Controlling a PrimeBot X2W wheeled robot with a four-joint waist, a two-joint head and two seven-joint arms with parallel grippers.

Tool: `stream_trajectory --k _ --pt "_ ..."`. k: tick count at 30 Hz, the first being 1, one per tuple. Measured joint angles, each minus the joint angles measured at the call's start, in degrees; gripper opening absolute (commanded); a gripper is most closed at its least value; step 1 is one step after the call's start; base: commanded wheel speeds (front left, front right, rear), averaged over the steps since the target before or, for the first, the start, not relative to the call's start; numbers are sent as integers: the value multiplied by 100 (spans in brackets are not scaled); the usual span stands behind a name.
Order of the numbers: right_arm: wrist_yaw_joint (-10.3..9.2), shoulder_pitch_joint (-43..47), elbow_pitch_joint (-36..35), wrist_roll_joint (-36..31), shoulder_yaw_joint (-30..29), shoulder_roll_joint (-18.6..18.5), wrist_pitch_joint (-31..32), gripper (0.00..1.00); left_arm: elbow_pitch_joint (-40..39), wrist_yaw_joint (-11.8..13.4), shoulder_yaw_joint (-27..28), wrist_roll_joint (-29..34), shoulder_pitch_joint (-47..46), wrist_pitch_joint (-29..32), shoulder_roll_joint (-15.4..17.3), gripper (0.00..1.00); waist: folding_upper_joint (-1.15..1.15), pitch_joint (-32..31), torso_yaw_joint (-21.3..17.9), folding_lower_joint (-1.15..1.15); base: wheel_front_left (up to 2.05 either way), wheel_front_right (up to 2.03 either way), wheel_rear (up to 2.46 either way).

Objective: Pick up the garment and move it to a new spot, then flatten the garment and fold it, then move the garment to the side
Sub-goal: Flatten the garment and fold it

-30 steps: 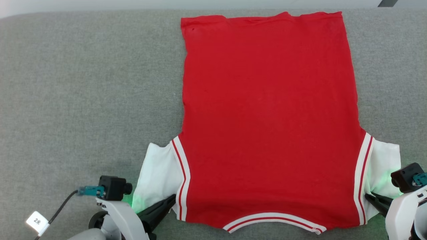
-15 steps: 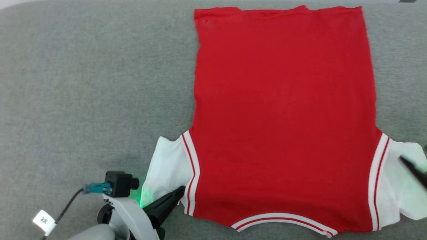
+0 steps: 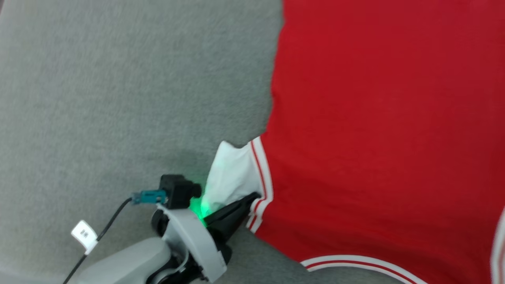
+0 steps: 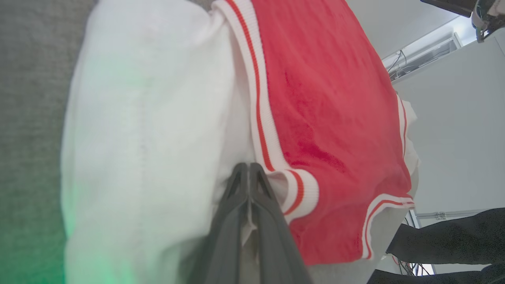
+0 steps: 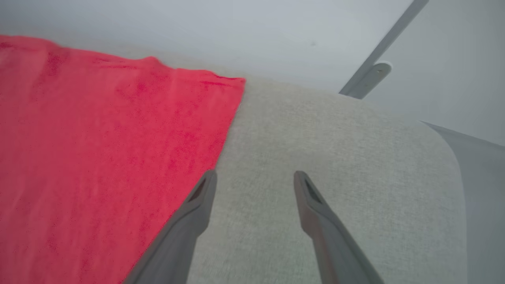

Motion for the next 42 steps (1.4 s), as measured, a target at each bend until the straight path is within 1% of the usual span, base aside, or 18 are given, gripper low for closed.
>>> stream_trajectory --k 2,5,8,12,17,18,19,20,21,26,30,33,36,40,42 --pt "0 -664 488 -260 165 -14 185 100 1 -34 -5 86 -104 -7 -103 0 0 164 118 0 0 0 0" --pt "0 -1447 1033 -624 569 -65 495 100 -15 -105 -10 188 -235 -29 -226 0 0 419 298 0 0 0 0" --pt "0 -2151 1603 -710 801 23 775 100 -59 -159 -11 261 -348 -55 -330 0 0 678 469 0 0 0 0" --pt "0 -2733 2147 -942 1289 13 1031 100 -121 -237 -21 334 -499 -65 -437 0 0 998 673 0 0 0 0" --pt "0 -3204 2705 -954 1512 34 1042 100 -157 -302 -45 358 -639 -64 -532 0 0 1305 875 0 0 0 0" --pt "-1 -3276 2766 -950 1561 36 985 85 -163 -304 -46 365 -662 -64 -546 0 0 1353 903 0 0 0 0" --pt "-2 -3316 2808 -935 1584 36 900 43 -167 -310 -49 368 -684 -64 -558 0 0 1392 928 0 0 0 0" --pt "-2 -3362 2861 -902 1606 24 808 17 -170 -321 -53 368 -700 -64 -566 0 0 1417 951 0 0 0 0" --pt "-2 -3392 2909 -876 1638 21 686 0 -170 -327 -56 368 -709 -65 -575 0 0 1429 967 0 0 0 0" --pt "-1 -3356 3099 -584 1871 81 235 0 -105 -337 -47 307 -687 -121 -567 0 0 1332 945 0 0 0 0" --pt "-2 -3009 2883 -200 2243 -53 -32 0 -66 -337 16 158 -579 -186 -499 0 0 1130 870 0 0 0 0" --pt "-1 -2530 2476 214 2524 -268 -152 0 -59 -336 59 67 -442 -229 -390 0 0 917 768 0 0 0 0" --pt "-1 -1905 1961 647 2700 -603 -235 0 -29 -335 114 -24 -264 -246 -249 0 0 662 622 0 0 0 0" --pt "-1 -859 1272 1265 2782 -1025 -330 0 33 -299 200 -62 0 -258 -49 0 0 323 369 0 0 0 0" --pt "-1 -291 925 1600 2763 -1144 -417 0 44 -247 257 -74 138 -263 42 0 0 167 236 0 0 0 0"
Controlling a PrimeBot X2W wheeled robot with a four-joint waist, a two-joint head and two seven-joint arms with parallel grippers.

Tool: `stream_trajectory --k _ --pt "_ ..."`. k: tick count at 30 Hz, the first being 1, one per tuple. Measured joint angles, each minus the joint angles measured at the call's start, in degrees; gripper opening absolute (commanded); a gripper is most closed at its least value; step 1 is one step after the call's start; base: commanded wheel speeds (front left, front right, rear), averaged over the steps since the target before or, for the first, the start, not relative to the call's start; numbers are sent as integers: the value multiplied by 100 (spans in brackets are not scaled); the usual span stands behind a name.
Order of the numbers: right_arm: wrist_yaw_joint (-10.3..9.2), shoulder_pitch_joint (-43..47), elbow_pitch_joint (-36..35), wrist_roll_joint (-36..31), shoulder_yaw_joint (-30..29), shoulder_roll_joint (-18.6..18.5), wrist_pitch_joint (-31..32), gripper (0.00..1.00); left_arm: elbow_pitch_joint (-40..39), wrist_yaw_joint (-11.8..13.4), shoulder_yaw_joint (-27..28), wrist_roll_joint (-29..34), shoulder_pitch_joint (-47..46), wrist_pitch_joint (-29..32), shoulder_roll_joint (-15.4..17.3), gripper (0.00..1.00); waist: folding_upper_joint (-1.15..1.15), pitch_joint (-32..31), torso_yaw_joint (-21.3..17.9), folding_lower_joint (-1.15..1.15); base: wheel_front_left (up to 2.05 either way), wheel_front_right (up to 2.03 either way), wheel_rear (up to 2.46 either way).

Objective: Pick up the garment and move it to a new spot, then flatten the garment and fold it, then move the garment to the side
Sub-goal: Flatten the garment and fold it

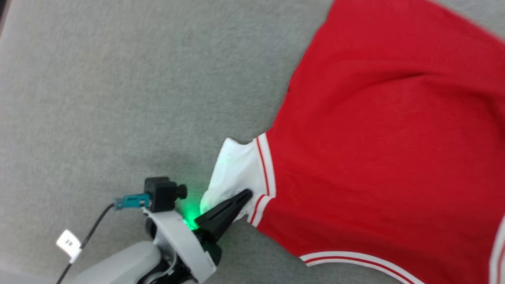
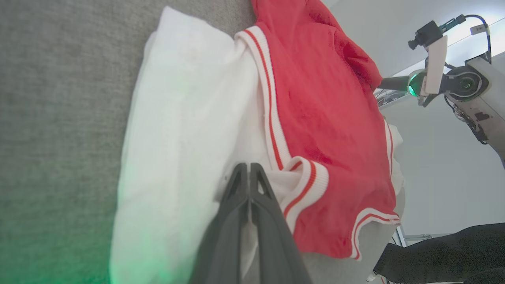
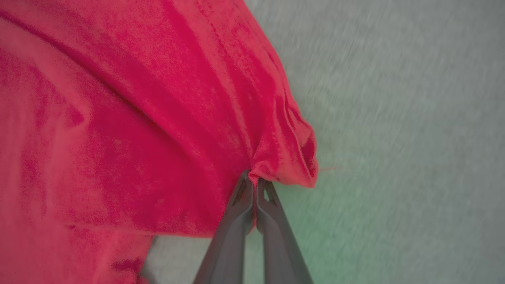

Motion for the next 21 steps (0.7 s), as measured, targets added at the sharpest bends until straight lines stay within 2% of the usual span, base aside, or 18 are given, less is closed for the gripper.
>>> stream_trajectory --k 4,10,16,21 --pt "0 1199 -655 370 -33 -214 -194 0 5 102 167 -7 272 -14 172 0 0 -292 -268 0 0 0 0" --pt "0 2770 -1539 622 -121 -235 -425 0 -64 209 377 14 574 -14 336 0 0 -640 -643 0 0 0 0" --pt "0 3955 -2113 511 -300 -16 -505 0 -122 252 519 105 626 -14 361 0 0 -880 -885 0 0 0 0" --pt "0 4368 -2335 146 -499 303 -453 0 -114 283 588 118 664 -14 388 0 0 -954 -997 0 0 0 0"
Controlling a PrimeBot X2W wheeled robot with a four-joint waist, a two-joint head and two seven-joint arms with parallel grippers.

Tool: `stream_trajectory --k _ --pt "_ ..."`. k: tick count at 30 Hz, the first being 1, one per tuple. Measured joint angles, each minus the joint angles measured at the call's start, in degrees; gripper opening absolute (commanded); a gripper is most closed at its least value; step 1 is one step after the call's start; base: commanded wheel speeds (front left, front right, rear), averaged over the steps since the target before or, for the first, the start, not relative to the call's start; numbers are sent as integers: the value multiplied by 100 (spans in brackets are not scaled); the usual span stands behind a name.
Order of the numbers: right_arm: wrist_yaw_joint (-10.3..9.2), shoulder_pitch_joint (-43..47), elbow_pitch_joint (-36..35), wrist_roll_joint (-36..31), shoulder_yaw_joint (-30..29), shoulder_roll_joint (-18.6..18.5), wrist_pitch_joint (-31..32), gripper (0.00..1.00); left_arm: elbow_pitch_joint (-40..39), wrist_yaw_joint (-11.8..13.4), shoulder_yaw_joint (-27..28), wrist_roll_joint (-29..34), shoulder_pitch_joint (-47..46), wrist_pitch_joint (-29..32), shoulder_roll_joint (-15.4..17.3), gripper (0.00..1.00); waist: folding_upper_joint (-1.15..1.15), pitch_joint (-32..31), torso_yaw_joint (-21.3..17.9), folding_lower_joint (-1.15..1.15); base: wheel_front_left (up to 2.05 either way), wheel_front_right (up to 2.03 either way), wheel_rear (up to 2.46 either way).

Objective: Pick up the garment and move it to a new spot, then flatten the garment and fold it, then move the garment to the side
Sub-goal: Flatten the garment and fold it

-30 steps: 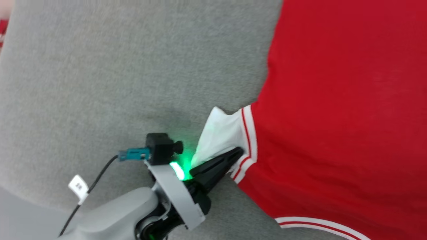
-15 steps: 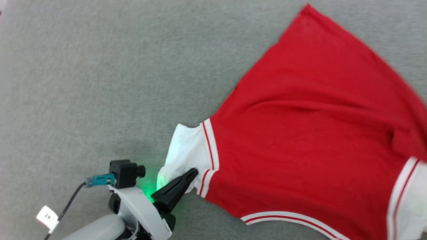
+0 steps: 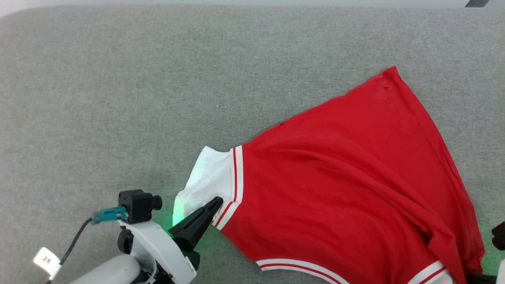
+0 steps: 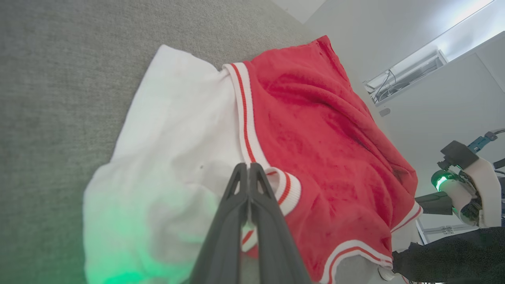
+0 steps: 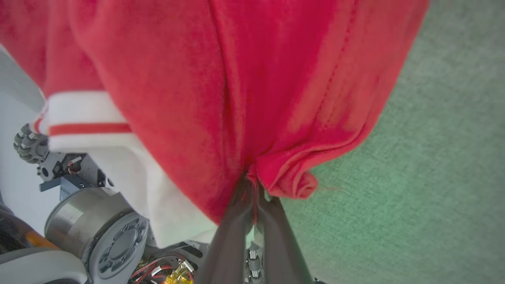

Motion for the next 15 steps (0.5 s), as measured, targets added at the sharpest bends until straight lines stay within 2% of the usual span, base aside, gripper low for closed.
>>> stream_trajectory --k 1,2,3,4,6,9,12,15 --pt "0 15 -10 -93 -82 78 -19 7 3 0 9 1 2 0 0 0 0 -4 -14 0 0 0 0" --pt "0 18 -38 -209 -145 155 -51 29 5 0 18 2 3 0 0 0 0 -7 -25 0 0 0 0" --pt "0 17 -109 -322 -201 207 -101 72 7 0 24 5 6 0 2 0 0 -9 -33 0 0 0 0" --pt "0 14 -211 -459 -268 236 -193 100 8 0 29 20 8 0 1 0 0 -14 -37 0 0 0 0" --pt "1 20 -294 -544 -488 276 -252 100 10 -1 40 41 20 0 5 0 0 -19 -45 0 0 0 0" --pt "1 207 -554 -576 -928 108 -187 100 11 -12 47 62 41 0 -7 0 0 -37 -28 0 0 0 0" --pt "1 439 -862 -463 -1591 -97 -44 100 8 -31 69 91 64 0 -29 0 0 -53 16 0 0 0 0" --pt "1 468 -1074 -334 -2408 -108 -12 100 -12 -35 65 144 66 0 -89 0 0 -53 90 0 0 0 0"
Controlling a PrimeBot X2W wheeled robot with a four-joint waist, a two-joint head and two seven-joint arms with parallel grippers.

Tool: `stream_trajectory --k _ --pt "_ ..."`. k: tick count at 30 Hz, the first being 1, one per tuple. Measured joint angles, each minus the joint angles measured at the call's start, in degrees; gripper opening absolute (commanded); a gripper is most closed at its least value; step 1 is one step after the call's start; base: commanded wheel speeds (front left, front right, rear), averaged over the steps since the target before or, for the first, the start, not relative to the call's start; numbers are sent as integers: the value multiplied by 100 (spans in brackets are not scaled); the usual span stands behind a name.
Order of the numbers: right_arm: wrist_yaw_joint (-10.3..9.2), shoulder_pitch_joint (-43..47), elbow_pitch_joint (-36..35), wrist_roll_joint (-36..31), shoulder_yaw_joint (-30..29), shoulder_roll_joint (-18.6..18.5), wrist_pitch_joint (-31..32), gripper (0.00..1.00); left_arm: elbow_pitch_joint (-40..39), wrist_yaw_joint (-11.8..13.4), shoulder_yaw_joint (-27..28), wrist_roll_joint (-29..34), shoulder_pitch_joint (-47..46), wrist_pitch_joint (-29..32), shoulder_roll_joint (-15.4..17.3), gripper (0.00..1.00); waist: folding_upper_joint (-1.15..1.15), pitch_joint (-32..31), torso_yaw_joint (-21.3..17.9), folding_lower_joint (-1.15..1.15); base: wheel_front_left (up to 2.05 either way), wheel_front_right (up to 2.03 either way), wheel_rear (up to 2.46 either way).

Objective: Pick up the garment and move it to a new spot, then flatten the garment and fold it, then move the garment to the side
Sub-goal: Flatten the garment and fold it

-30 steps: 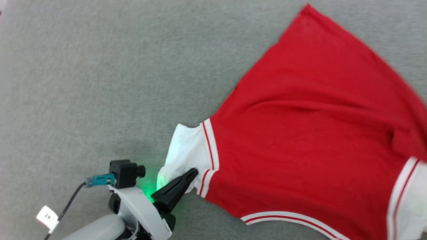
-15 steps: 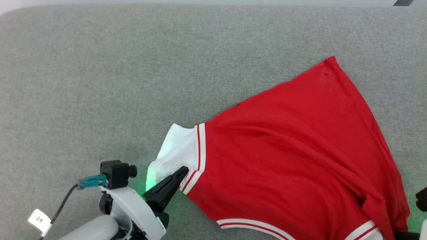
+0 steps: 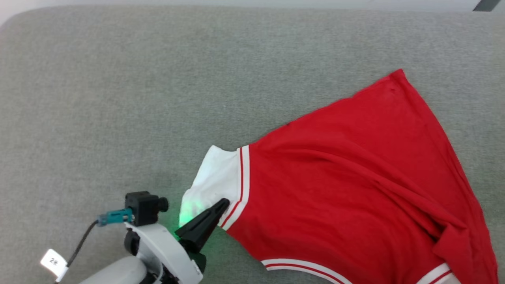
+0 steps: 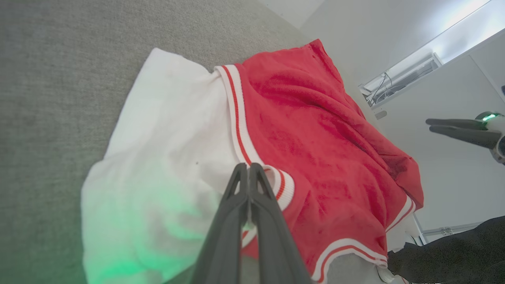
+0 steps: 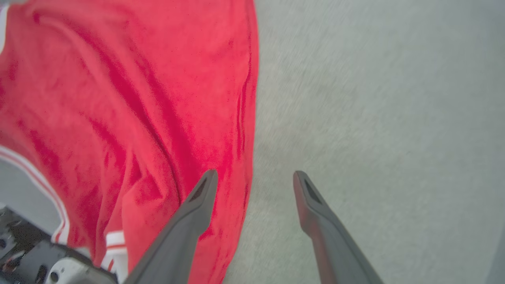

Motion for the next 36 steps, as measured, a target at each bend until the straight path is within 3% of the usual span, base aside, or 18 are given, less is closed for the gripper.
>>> stream_trajectory --k 3,6,11,16,24,26,28,36 --pt "0 -310 -88 -177 -565 80 34 100 -23 -9 -20 75 -27 0 -113 0 0 35 104 0 0 0 0" --pt "-1 -1077 -56 -480 -592 269 -48 100 -20 -26 -29 155 -133 4 -190 0 0 123 217 0 0 0 0" --pt "0 -2671 690 -1315 400 682 -26 100 29 -57 -75 289 -383 55 -420 0 0 361 404 0 0 0 0" --pt "0 -4006 1973 -1627 1447 1135 167 100 164 -111 -144 394 -619 100 -711 0 0 610 651 0 0 0 0" --pt "0 -5002 3217 -1683 2574 1181 138 100 334 -197 -170 504 -822 49 -1046 0 0 974 1030 0 0 0 0" --pt "-1 -5168 3312 -1553 2766 1092 179 40 360 -209 -151 504 -827 43 -1098 0 0 1030 1104 0 0 0 0" --pt "-3 -5268 3345 -1386 2911 1014 170 0 401 -238 -110 505 -829 30 -1133 0 0 1070 1156 0 0 0 0" --pt "0 -5559 3782 -888 3120 1210 -485 0 675 -140 247 638 -822 22 -1013 0 0 946 1044 0 0 0 0"
